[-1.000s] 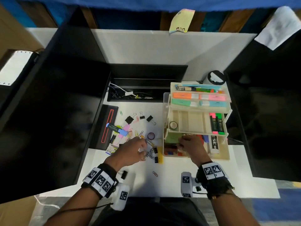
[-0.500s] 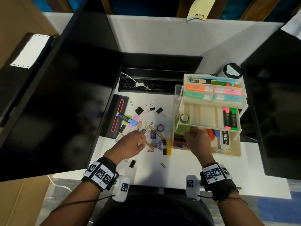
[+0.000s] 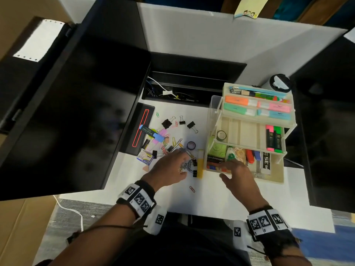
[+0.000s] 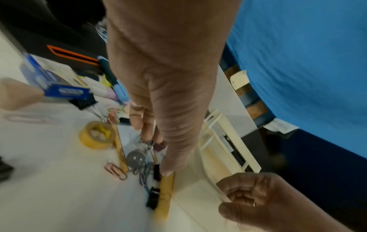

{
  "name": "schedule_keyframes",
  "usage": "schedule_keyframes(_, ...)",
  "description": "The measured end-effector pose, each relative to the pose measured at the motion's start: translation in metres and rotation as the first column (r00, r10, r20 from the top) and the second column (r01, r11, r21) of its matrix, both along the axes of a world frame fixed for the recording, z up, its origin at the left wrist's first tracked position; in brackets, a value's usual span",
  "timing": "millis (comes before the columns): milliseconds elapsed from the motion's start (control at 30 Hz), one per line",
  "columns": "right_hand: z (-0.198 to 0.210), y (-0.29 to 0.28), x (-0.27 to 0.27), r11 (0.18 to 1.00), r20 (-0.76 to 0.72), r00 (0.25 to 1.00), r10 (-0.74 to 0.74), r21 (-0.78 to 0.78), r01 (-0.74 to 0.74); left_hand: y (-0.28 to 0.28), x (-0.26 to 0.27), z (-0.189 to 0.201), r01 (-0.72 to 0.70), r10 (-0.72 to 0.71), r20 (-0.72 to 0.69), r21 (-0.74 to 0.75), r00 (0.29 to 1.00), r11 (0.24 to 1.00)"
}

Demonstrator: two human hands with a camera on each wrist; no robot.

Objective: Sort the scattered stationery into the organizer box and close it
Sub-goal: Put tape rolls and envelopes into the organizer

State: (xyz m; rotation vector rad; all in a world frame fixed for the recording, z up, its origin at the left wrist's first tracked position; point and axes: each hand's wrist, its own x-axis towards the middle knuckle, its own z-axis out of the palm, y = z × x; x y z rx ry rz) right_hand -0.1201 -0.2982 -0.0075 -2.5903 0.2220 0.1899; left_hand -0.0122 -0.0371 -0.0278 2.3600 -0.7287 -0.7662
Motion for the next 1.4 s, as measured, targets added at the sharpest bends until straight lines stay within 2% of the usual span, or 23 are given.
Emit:
schedule_keyframes(67, -0.003, -0.008, -0.004, 1.000, 0.011, 1.000, 0.002, -0.018, -0.002, -0.020, 0.002, -0.005, 0.057, -0.059, 0.106, 0.025, 0.993, 0.998)
schedule_keyframes(167, -0.003, -0.012, -0.004, 0.998, 0.018, 0.999, 0.031, -0.059, -0.029, -0.049, 0.005, -0.008, 0.114, -0.131, 0.192, 0.095, 0.973, 0.989)
schedule_keyframes(467, 0.005, -0.016, -0.006, 0.996, 0.016, 1.000, -0.005, -0.092, 0.007, -0.079, 0.003, -0.019, 0.179, -0.221, 0.220, 0.195, 0.950, 0.964)
schedule_keyframes(667, 0.008, -0.021, -0.006, 0.999, -0.015, 1.000, -0.018, -0.047, 0.018, -0.071, 0.006, -0.021, 0.148, -0.172, 0.260, 0.109, 0.950, 0.983)
schedule_keyframes(800, 0.020, -0.020, 0.001, 0.999, 0.093, 0.996, 0.005, -0.035, -0.002, -0.061, 0.015, -0.026, 0.097, -0.109, 0.280, 0.059, 0.954, 0.994)
schedule_keyframes(933, 0.030, -0.011, 0.011, 0.997, 0.141, 0.990, 0.030, -0.074, -0.020, -0.061, 0.020, -0.028, 0.141, -0.161, 0.325, 0.084, 0.932, 0.986)
schedule_keyframes(1000, 0.033, -0.004, 0.013, 1.000, 0.144, 0.990, 0.010, -0.024, -0.007, -0.060, 0.021, -0.026, 0.179, -0.192, 0.354, 0.071, 0.915, 0.981)
schedule_keyframes(1067, 0.037, 0.006, 0.012, 0.999, 0.139, 0.990, 0.035, 0.033, -0.040, -0.056, 0.022, -0.028, 0.228, -0.226, 0.386, 0.043, 0.894, 0.973)
schedule_keyframes(1233, 0.036, 0.029, 0.007, 0.987, 0.040, 0.986, 0.160, 0.000, -0.161, -0.053, 0.023, -0.034, 0.301, -0.310, 0.412, 0.090, 0.857, 0.949)
schedule_keyframes(1333, 0.028, 0.035, 0.004, 0.986, -0.028, 0.986, 0.166, -0.002, -0.166, -0.054, 0.024, -0.033, 0.303, -0.347, 0.389, 0.172, 0.853, 0.937)
schedule_keyframes(1400, 0.021, 0.037, 0.003, 0.992, -0.102, 0.988, 0.117, -0.032, -0.121, -0.055, 0.024, -0.034, 0.291, -0.349, 0.375, 0.205, 0.859, 0.935)
